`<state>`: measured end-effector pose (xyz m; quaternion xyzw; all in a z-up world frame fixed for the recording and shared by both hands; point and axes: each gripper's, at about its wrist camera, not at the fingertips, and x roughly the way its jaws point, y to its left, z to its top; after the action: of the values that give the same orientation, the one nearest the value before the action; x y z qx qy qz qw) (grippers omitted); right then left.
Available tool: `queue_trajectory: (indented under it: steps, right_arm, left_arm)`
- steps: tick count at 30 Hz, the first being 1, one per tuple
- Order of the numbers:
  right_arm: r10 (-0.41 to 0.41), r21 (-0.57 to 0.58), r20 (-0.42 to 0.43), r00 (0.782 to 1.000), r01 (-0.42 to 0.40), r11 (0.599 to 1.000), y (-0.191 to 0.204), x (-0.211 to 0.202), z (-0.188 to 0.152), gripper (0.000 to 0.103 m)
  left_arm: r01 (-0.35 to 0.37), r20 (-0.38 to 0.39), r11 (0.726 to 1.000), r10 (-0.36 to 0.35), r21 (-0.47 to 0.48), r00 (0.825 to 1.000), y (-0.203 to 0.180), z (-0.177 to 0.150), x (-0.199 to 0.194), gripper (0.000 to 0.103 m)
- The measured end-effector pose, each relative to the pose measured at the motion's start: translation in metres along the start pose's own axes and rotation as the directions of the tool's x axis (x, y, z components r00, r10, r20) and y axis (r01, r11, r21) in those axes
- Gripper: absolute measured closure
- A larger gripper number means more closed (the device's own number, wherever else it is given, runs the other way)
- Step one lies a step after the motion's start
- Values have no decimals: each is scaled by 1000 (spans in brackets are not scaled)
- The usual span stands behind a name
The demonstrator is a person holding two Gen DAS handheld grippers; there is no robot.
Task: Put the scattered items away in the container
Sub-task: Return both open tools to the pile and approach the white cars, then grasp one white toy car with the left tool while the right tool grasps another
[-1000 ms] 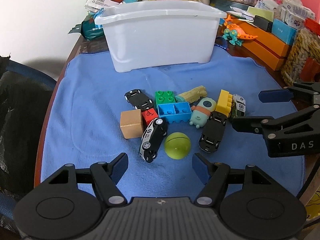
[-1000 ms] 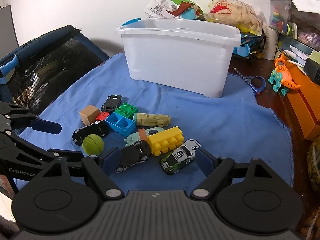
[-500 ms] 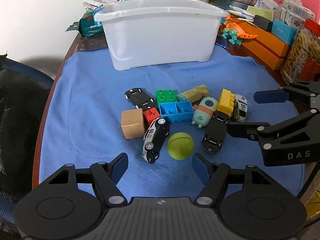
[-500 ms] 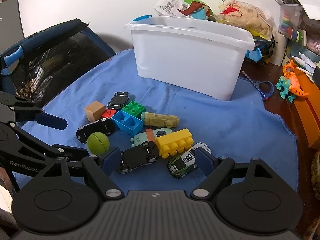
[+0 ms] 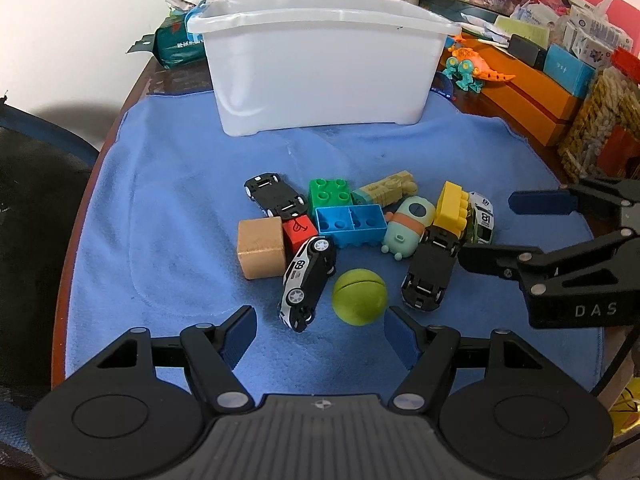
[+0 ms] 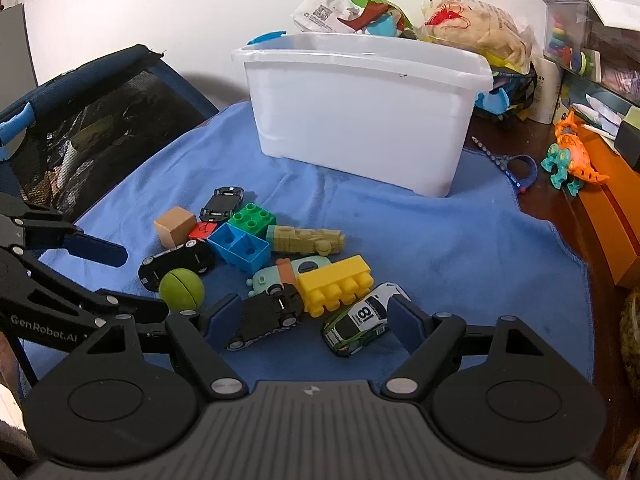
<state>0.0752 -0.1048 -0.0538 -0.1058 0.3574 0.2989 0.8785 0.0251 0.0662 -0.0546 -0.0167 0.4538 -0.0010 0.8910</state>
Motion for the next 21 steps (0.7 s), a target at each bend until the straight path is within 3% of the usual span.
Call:
queue_trajectory:
  steps: [10,12,14,21]
  right_arm:
    - [-50,12,-2,999,50,999,-8,2,-1,27]
    - [-73,21,-22,997,73,997,-13,6,-1,37]
    - [-73,45,-52,996,76,996,-19,12,-2,43]
    - [-81,72,-76,994,86,994,-25,18,-6,44]
  left_arm:
    - [14,-2,1000,-14,16,1000,4,3,9,31]
    - [1,-6,1000,0,28,1000,4,3,11,44]
    - [20,-29,999,-18,42,999,4,3,12,49]
    - [38,-34,998,-36,48,999,19,0,11,49]
